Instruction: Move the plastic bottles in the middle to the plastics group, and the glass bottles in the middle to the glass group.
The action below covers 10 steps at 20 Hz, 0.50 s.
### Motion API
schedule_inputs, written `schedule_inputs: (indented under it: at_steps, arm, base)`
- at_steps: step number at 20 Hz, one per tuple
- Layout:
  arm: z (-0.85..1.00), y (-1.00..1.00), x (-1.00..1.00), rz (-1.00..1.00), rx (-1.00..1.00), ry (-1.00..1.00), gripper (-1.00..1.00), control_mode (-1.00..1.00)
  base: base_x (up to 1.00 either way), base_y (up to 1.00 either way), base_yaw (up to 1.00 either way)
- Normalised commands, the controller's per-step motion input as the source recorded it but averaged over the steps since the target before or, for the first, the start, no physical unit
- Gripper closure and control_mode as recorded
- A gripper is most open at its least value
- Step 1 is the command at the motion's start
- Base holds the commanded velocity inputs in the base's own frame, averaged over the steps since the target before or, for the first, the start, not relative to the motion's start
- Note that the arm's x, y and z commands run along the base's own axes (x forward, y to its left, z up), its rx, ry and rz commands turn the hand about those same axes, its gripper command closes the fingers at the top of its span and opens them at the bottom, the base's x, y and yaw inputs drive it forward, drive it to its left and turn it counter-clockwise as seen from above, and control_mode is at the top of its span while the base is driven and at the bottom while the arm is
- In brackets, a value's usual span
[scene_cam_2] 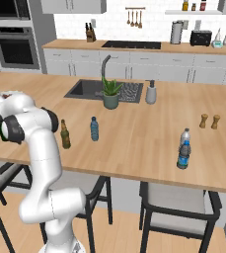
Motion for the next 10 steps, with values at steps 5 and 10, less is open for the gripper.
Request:
schedule_inputs:
  at_steps: [5, 10]
  arm:
    - [-0.22, 0.0, 0.0, 0.0, 0.0, -0.07, 1.0, -1.0]
    - [0.0, 0.0, 0.07, 0.0, 0.05, -0.1, 1.0, -1.0]
  base:
    - [0.0, 0.0, 0.0]
    - [0.0, 0.0, 0.0]
